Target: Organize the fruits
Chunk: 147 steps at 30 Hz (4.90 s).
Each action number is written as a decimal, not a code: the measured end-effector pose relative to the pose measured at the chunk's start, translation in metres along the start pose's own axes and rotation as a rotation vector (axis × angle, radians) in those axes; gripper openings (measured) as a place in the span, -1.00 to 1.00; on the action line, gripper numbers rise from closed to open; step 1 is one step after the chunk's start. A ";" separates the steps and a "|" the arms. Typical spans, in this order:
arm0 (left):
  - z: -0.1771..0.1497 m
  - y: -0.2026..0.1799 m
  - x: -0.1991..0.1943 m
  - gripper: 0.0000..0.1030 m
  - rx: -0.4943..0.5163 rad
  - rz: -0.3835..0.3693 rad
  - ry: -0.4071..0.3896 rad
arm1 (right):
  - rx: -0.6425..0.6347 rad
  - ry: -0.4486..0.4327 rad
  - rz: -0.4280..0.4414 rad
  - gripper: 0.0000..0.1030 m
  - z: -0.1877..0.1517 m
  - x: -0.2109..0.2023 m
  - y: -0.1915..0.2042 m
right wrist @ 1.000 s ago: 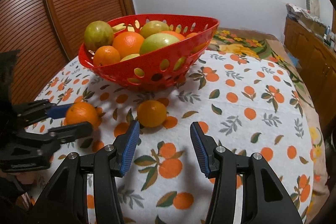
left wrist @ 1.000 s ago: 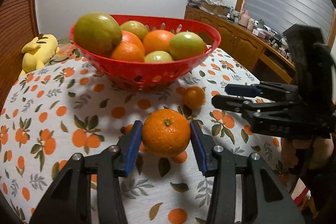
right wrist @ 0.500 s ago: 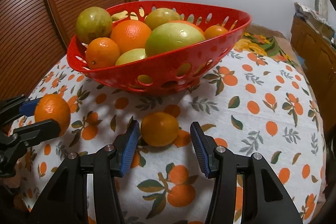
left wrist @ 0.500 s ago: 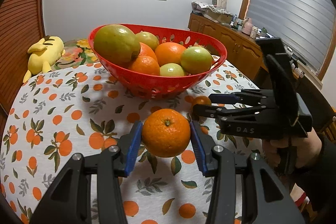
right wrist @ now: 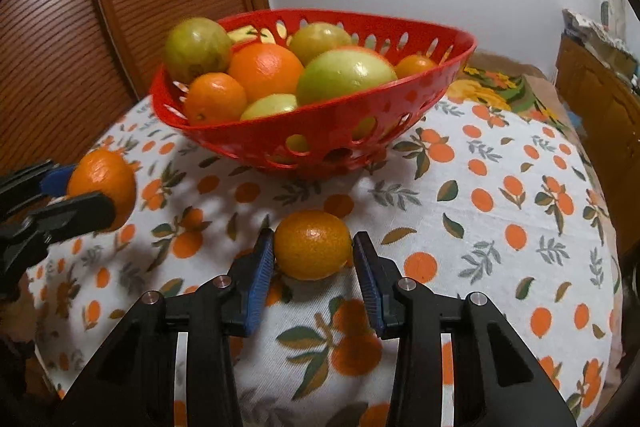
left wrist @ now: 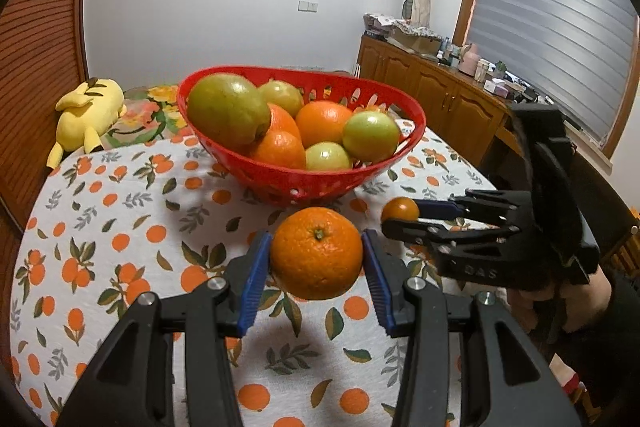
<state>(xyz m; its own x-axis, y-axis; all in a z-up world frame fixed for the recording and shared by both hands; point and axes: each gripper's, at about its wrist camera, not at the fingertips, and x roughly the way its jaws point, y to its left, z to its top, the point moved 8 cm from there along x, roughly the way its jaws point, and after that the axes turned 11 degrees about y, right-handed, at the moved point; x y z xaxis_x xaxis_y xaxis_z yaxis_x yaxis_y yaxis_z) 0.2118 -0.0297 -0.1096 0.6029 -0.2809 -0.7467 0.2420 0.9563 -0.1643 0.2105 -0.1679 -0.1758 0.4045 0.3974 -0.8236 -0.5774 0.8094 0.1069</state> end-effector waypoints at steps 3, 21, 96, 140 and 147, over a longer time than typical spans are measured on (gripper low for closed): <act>0.006 -0.002 -0.008 -0.13 0.003 0.001 -0.019 | -0.006 -0.029 0.011 -0.22 0.000 -0.017 0.003; 0.037 -0.006 -0.029 -0.13 0.024 0.007 -0.091 | -0.072 -0.187 -0.006 -0.22 0.035 -0.092 0.013; 0.119 -0.003 0.066 0.06 0.070 0.030 -0.020 | -0.050 -0.166 -0.011 -0.05 0.095 -0.044 -0.056; 0.072 -0.028 -0.115 0.59 0.052 0.129 -0.310 | 0.062 -0.432 -0.154 0.29 0.033 -0.174 -0.005; 0.068 -0.027 -0.137 0.84 0.043 0.157 -0.333 | 0.071 -0.477 -0.188 0.53 0.029 -0.194 0.002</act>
<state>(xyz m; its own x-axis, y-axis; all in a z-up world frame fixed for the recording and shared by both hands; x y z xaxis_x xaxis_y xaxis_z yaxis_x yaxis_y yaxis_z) 0.1741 -0.0226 0.0406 0.8478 -0.1493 -0.5089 0.1547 0.9874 -0.0320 0.1517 -0.2311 0.0003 0.7844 0.3821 -0.4885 -0.4212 0.9064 0.0326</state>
